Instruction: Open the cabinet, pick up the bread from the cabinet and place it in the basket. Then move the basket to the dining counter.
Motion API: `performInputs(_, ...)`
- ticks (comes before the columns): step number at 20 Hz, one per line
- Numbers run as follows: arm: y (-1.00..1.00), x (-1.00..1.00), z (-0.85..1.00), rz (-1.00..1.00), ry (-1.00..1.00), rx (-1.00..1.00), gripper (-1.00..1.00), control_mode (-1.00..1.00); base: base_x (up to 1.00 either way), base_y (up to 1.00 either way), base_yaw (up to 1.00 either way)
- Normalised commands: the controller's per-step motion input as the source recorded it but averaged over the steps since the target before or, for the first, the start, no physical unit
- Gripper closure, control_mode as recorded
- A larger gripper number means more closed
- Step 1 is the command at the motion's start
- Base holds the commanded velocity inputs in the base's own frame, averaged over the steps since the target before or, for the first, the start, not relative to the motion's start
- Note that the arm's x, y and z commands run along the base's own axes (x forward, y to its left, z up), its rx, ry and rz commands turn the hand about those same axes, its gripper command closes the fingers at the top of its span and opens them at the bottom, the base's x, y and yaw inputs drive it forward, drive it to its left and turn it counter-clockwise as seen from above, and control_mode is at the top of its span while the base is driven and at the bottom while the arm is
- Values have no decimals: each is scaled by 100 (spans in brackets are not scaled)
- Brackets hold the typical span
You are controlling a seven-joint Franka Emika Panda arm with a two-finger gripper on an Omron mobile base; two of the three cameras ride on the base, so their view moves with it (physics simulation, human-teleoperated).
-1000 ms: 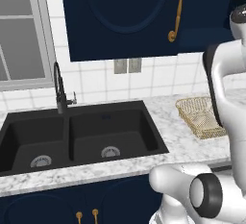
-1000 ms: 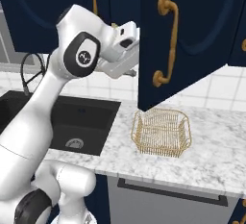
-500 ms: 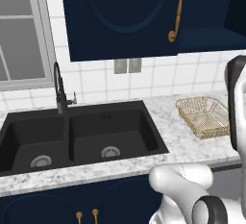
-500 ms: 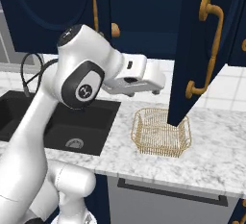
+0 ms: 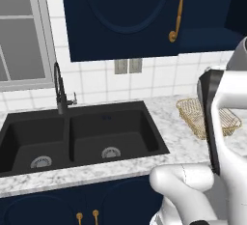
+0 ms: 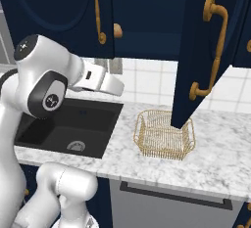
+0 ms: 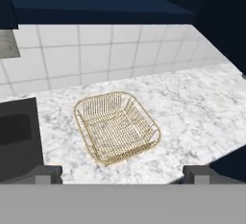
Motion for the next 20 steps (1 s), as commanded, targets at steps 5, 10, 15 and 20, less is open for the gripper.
performInputs(5, 93, 37, 89, 0, -1, 3, -100, -100, 0, 0, 0)
performInputs(10, 32, 31, 76, 2, 0, 6, -100, -100, 0, 0, 0)
performInputs(15, 0, 44, 9, 14, -1, 10, -100, -100, 0, 0, 0)
performInputs(20, 7, 51, 0, 21, -5, 2, -100, -100, 0, 0, 0)
